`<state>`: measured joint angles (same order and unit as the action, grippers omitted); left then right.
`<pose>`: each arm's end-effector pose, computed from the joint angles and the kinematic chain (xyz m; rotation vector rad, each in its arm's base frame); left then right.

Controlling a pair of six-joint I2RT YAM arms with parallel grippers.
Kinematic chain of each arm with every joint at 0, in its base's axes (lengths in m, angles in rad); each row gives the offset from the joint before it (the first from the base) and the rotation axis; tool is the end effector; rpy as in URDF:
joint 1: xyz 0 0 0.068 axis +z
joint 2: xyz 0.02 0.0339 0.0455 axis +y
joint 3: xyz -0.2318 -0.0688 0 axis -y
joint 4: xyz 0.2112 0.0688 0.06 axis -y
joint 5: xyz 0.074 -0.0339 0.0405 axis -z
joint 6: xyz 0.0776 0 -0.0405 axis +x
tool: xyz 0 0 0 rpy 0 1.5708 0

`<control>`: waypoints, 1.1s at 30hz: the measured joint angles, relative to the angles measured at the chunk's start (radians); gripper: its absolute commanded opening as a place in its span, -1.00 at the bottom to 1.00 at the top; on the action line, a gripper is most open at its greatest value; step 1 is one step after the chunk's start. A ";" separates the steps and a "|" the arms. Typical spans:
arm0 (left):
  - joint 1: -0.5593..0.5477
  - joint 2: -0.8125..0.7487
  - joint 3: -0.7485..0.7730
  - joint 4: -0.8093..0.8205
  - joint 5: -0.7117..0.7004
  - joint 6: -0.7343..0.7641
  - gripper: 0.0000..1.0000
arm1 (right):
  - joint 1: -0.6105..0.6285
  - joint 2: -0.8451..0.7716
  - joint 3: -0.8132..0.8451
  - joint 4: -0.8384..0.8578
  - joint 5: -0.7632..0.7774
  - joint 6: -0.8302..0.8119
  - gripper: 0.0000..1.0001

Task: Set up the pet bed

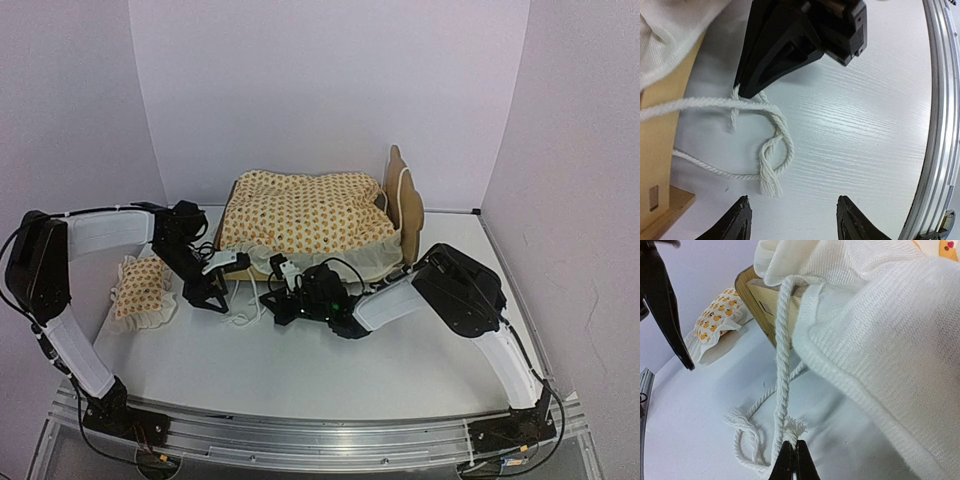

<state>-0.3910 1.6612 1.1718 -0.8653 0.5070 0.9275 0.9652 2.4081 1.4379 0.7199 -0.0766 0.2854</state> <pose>0.2500 -0.1438 0.1595 1.7388 2.1182 -0.6056 0.2841 0.4208 0.0909 -0.6962 1.7969 0.9354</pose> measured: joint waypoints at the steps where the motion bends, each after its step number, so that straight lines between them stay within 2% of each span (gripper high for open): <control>1: -0.003 -0.007 -0.030 0.012 -0.017 -0.008 0.15 | 0.000 0.000 0.002 -0.004 0.001 -0.003 -1.00; 6: -0.023 -0.002 -0.169 0.100 -0.143 -0.026 0.18 | 0.000 -0.002 0.011 -0.012 0.002 -0.011 -1.00; 14: -0.040 0.025 -0.223 0.278 -0.260 -0.001 0.16 | 0.002 -0.011 0.011 -0.025 0.002 -0.017 -1.00; 21: -0.057 0.059 -0.245 0.348 -0.261 -0.010 -0.19 | 0.002 -0.011 0.013 -0.028 0.002 -0.022 -1.00; 22: -0.059 0.063 -0.245 0.357 -0.257 -0.015 -0.27 | 0.002 -0.011 0.015 -0.029 0.001 -0.022 -1.00; 27: -0.062 0.073 -0.245 0.379 -0.243 -0.021 -0.98 | 0.002 -0.011 0.023 -0.030 0.001 -0.023 -1.00; 33: -0.062 0.073 -0.244 0.372 -0.242 -0.022 -1.00 | 0.002 -0.012 0.024 -0.033 0.003 -0.026 -1.00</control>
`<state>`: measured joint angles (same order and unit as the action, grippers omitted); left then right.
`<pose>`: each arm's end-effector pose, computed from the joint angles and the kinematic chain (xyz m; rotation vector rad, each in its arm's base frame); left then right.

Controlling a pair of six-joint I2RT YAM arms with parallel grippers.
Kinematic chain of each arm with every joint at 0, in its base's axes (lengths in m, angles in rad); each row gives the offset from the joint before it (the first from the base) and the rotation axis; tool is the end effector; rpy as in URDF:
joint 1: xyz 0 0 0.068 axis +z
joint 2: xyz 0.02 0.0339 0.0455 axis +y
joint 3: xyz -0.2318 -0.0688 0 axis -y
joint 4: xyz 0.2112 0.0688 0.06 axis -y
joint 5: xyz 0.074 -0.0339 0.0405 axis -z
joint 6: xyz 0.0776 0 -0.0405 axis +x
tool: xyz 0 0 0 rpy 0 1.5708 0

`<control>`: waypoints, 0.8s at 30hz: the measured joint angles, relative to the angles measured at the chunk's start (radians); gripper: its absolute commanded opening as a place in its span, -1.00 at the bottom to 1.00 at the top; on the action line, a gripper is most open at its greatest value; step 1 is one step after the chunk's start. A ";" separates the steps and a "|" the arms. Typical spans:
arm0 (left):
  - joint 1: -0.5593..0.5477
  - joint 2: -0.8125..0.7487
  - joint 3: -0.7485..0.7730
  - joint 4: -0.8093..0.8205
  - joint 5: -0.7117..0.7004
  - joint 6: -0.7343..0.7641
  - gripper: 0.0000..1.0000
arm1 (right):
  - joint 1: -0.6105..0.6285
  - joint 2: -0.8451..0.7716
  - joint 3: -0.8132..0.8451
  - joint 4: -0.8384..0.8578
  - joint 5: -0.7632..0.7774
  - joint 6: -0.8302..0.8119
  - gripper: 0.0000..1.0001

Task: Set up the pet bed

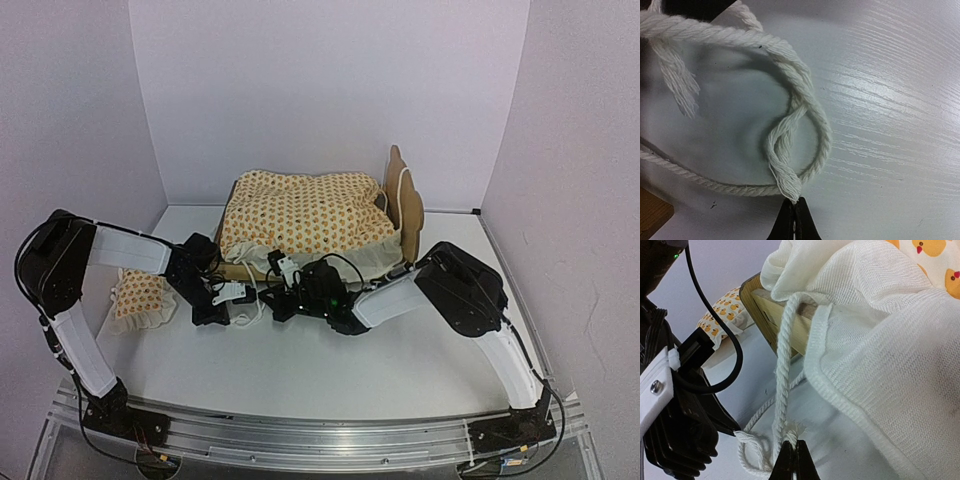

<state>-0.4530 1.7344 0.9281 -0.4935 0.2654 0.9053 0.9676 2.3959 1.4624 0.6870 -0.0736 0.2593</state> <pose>0.2492 -0.1440 0.0879 1.8024 2.1514 -0.2793 0.2852 0.4241 0.0998 -0.7168 1.7799 0.9185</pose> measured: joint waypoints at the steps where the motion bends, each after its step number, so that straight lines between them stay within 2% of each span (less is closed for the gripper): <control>1: 0.001 0.000 0.005 -0.011 -0.004 -0.007 -1.00 | 0.000 -0.002 0.000 -0.003 0.001 -0.003 -1.00; 5: 0.046 -0.001 0.075 -0.143 0.001 -0.058 -1.00 | 0.000 -0.036 0.008 -0.040 0.016 -0.033 -1.00; 8: 0.134 -0.023 0.180 -0.222 0.024 -0.108 -1.00 | 0.000 -0.085 0.038 -0.076 0.020 -0.061 -1.00; 11: 0.221 -0.096 0.216 -0.236 0.028 -0.150 -1.00 | 0.000 -0.153 0.084 -0.104 0.017 -0.091 -1.00; 16: 0.317 -0.217 0.151 -0.237 0.005 -0.203 -1.00 | 0.000 -0.203 0.233 -0.170 0.025 -0.158 -1.00; 24: 0.420 -0.235 -0.116 -0.131 -0.112 -0.194 -1.00 | -0.012 -0.172 0.448 -0.294 0.157 -0.299 -1.00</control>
<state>-0.0334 1.4994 0.8120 -0.6248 0.1533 0.7111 0.9561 2.2239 1.9104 0.3933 0.0836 -0.0395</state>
